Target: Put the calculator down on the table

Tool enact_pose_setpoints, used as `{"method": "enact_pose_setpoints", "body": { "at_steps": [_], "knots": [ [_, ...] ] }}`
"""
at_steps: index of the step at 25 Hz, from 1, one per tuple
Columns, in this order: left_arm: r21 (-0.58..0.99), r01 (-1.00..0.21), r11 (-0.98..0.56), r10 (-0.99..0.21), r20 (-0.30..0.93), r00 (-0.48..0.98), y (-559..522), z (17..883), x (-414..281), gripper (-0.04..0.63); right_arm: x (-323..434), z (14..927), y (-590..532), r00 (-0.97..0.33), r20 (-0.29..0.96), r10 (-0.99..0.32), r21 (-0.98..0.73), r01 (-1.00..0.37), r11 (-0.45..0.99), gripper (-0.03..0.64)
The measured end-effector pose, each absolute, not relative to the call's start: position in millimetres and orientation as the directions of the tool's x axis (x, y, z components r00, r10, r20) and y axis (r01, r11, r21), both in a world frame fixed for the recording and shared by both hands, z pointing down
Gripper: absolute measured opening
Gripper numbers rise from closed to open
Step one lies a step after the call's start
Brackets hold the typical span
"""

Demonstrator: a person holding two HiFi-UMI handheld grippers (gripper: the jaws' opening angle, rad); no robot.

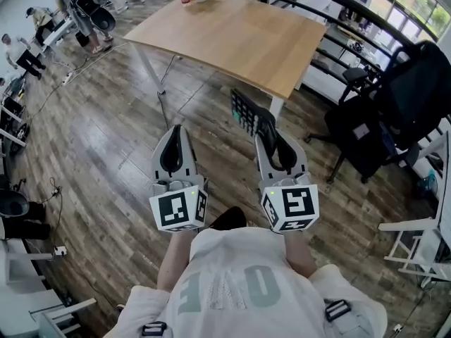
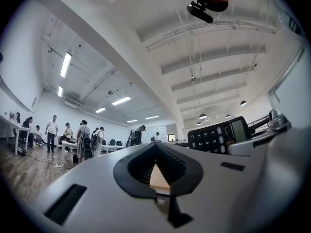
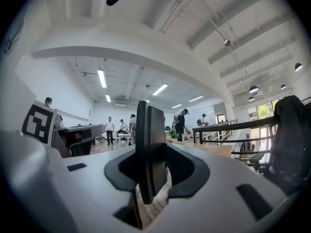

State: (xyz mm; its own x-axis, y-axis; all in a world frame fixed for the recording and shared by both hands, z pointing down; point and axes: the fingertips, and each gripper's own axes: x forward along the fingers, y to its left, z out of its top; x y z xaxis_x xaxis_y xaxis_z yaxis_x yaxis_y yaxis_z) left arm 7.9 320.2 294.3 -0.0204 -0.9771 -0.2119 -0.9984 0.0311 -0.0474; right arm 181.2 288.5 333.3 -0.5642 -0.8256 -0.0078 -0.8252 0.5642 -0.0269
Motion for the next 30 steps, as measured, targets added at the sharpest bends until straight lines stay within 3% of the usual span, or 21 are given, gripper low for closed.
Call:
{"method": "enact_pose_setpoints", "body": {
  "at_steps": [14, 24, 30],
  "knots": [
    [-0.041, -0.997, 0.068, -0.972, -0.227, -0.057, 258, 290, -25, 0.009, 180, 336, 223, -0.566, 0.012, -0.824, -0.034, -0.824, 0.566, 0.121],
    [-0.04, -0.999, 0.01, -0.967, -0.256, 0.0, 126, 275, -58, 0.009, 144, 327, 106, -0.531, 0.019, -0.847, -0.019, -0.847, 0.531, 0.121],
    [-0.029, -0.998, 0.05, -0.96, -0.278, -0.04, 34, 257, -111, 0.009, 107, 316, 5, -0.535, 0.041, -0.844, 0.003, -0.844, 0.536, 0.12]
  ]
}}
